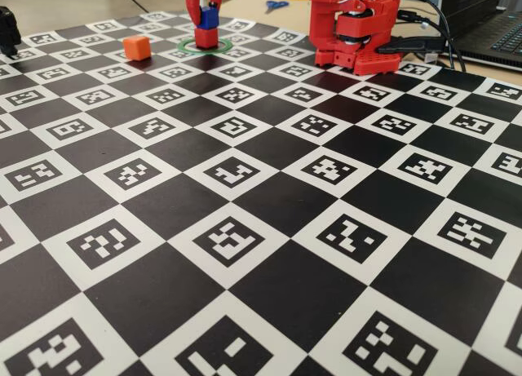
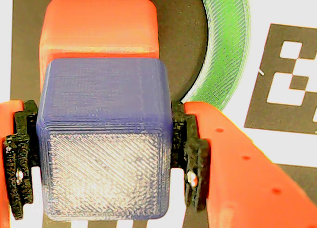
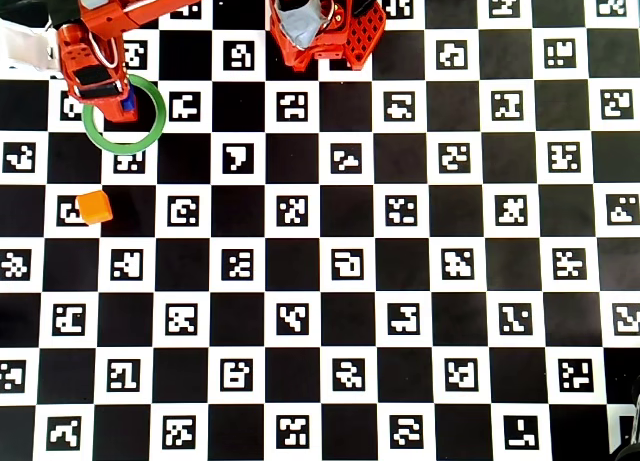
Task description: Grab the red cube then put it in the green circle then put the blue cube on top and finally the orange cube on top
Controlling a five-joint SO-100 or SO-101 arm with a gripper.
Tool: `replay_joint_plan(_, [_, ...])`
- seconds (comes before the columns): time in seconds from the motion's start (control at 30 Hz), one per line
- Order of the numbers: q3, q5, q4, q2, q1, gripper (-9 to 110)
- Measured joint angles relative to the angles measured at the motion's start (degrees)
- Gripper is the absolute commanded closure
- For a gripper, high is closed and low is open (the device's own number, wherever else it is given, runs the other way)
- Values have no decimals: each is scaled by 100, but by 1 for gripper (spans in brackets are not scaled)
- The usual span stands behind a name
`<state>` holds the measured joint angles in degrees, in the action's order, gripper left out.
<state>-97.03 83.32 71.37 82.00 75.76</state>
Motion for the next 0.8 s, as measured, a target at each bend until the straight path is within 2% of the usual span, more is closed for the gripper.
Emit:
replay_joint_plan(0.1, [0,0,0,0,0,73])
replay_joint_plan(0.27, [0,-193,0,0,0,70])
replay_joint_plan(0.57, [35,-510,536,0,-9,69])
replay_joint_plan(0.8, [659,-747,1055,0,-149,69])
